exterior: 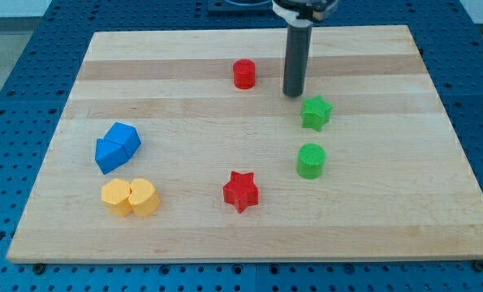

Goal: Place your arm close to the green star

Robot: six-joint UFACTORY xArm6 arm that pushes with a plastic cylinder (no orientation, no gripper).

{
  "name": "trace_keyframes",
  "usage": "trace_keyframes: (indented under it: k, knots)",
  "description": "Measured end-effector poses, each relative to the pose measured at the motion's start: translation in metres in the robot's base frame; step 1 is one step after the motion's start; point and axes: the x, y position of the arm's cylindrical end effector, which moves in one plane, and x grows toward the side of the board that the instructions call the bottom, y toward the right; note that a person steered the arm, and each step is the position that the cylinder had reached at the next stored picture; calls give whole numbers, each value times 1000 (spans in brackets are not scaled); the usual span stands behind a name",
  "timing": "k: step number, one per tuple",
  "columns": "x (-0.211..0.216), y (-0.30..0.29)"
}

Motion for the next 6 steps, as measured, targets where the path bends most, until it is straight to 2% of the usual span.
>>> trace_keyframes:
  k: [6]
  knots:
    - [-4,23]
